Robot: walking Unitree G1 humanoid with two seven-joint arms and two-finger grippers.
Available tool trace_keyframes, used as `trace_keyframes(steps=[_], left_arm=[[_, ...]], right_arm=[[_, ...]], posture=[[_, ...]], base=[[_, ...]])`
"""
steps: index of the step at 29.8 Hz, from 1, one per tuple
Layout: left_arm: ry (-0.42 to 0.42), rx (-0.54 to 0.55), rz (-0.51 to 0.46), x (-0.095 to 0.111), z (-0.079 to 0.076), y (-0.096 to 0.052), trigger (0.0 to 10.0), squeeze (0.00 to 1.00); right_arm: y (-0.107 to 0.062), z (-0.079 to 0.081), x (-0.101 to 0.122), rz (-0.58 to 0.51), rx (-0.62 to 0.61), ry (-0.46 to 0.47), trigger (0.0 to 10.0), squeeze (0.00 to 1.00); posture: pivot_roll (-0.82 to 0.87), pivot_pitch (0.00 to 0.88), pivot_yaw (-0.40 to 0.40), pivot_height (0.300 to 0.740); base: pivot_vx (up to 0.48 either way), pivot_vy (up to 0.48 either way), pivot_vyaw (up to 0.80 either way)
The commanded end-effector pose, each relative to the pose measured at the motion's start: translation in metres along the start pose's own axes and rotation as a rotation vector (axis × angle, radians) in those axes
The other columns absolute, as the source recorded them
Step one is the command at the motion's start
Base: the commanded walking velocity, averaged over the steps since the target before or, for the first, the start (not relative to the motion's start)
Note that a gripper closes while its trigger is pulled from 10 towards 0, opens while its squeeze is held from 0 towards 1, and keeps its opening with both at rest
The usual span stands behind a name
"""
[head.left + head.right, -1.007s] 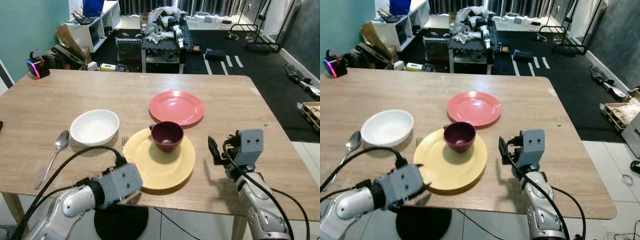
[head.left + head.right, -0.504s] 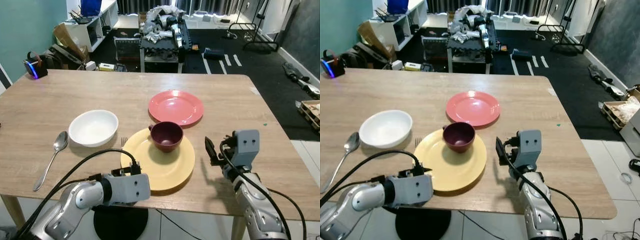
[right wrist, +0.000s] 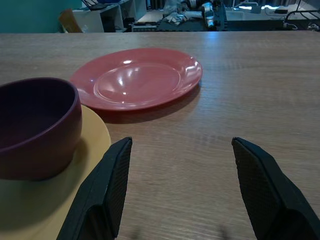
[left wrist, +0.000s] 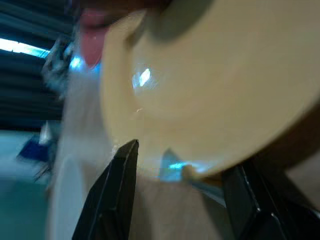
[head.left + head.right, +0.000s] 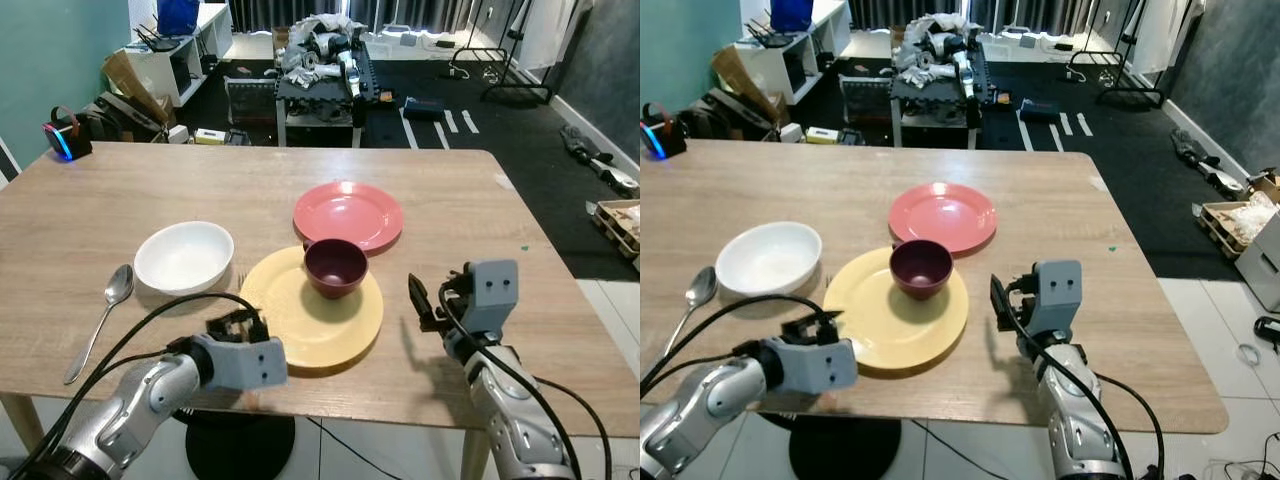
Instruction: Setting the table
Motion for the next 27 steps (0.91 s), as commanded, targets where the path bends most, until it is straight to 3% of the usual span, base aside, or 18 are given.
trace_keyframes(steps=[1, 6, 10, 12, 13, 17, 21, 27], left_arm=[[0.018, 0.03, 0.055, -0.013, 0.0, -0.002, 10.0, 0.0], [0.047, 0.187, 0.105, -0.027, 0.019, 0.002, 10.0, 0.0], [0.052, 0.205, 0.094, -0.027, 0.02, 0.006, 10.0, 0.0], [0.051, 0.19, 0.084, -0.025, 0.017, 0.008, 10.0, 0.0], [0.047, 0.129, 0.047, -0.02, 0.007, 0.012, 10.0, 0.0], [-0.004, 0.016, -0.004, -0.011, -0.009, 0.018, 10.0, 0.0], [-0.039, -0.052, -0.051, -0.003, -0.014, 0.016, 10.0, 0.0], [-0.006, -0.121, -0.107, 0.006, -0.007, 0.006, 10.0, 0.0]], right_arm=[[0.0, 0.005, -0.003, 0.007, 0.012, 0.014, 10.0, 0.0], [0.0, 0.006, -0.003, 0.008, 0.017, 0.017, 10.0, 0.0], [0.0, 0.006, -0.003, 0.008, 0.018, 0.018, 10.0, 0.0], [0.0, 0.006, -0.003, 0.007, 0.018, 0.019, 10.0, 0.0], [0.0, 0.006, -0.003, 0.007, 0.019, 0.02, 10.0, 0.0], [0.0, 0.007, -0.002, 0.005, 0.02, 0.019, 10.0, 0.0], [-0.001, 0.005, -0.001, 0.002, 0.016, 0.015, 10.0, 0.0], [-0.003, 0.0, -0.001, 0.002, 0.002, 0.014, 10.0, 0.0]], posture=[[-0.03, 0.0, 0.075, 0.74], [-0.03, 0.0, 0.075, 0.74], [-0.03, 0.0, 0.075, 0.74], [-0.03, 0.0, 0.073, 0.74], [-0.04, 0.0, 0.073, 0.74], [-0.04, 0.0, 0.074, 0.74], [-0.05, 0.0, 0.08, 0.74], [-0.04, 0.0, 0.081, 0.74]], base=[[0.0, 0.0, 0.0], [0.0, 0.0, 0.0], [0.0, 0.0, 0.0], [0.0, 0.0, 0.0], [0.0, 0.0, 0.0], [0.0, 0.0, 0.0], [0.0, 0.0, 0.0], [0.0, 0.0, 0.0]])
Point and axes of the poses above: a point about 5 cm out from each wrist's last joint towards the gripper, its own y axis pointing out of the wrist towards the gripper, its own x axis along the axis of the wrist's last joint, z = x × y, the point moved 5 cm from there along y, pointing out of the wrist towards the gripper, and after that the axes turned 6 degrees about y, right-handed, at the moved point
